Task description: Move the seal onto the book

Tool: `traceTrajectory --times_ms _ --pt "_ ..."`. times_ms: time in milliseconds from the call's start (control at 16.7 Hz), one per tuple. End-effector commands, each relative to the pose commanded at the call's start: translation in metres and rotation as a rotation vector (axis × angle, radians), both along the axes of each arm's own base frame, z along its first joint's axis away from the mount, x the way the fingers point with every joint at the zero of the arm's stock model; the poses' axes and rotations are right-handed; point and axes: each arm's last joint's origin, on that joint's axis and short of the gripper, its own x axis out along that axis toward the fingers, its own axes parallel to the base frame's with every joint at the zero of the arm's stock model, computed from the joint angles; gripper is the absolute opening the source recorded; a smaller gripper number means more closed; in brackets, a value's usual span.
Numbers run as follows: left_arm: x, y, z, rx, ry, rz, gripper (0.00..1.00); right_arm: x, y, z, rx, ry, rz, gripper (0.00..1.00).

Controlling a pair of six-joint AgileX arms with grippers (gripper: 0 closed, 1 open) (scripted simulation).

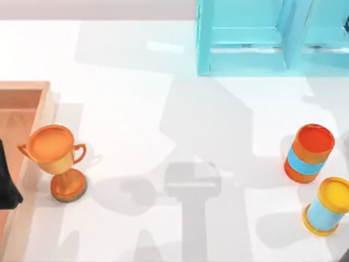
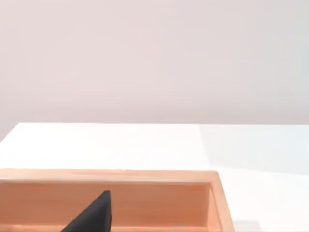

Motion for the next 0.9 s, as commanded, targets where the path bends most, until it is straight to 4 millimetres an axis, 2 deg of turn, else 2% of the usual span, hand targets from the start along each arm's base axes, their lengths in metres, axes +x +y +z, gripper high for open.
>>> traceTrajectory --times_ms 180,300,480,600,900 --pt "0.0 0.0 0.0 0.0 0.0 0.0 1.0 0.007 0.016 -0.006 -0.065 0.01 0.042 0.0" --pt "0.0 0.0 0.0 0.0 0.0 0.0 1.0 0.015 0.042 -0.014 -0.163 0.021 0.108 0.0" --pt "0.0 0.0 0.0 0.0 0.0 0.0 1.0 0.021 0.098 -0.035 -0.395 0.024 0.246 0.0" --pt "0.0 0.0 0.0 0.0 0.0 0.0 1.0 0.018 0.14 -0.052 -0.606 0.009 0.339 0.0" --pt "0.0 0.0 0.0 0.0 0.0 0.0 1.0 -0.013 0.231 -0.095 -1.219 -0.1 0.503 0.0"
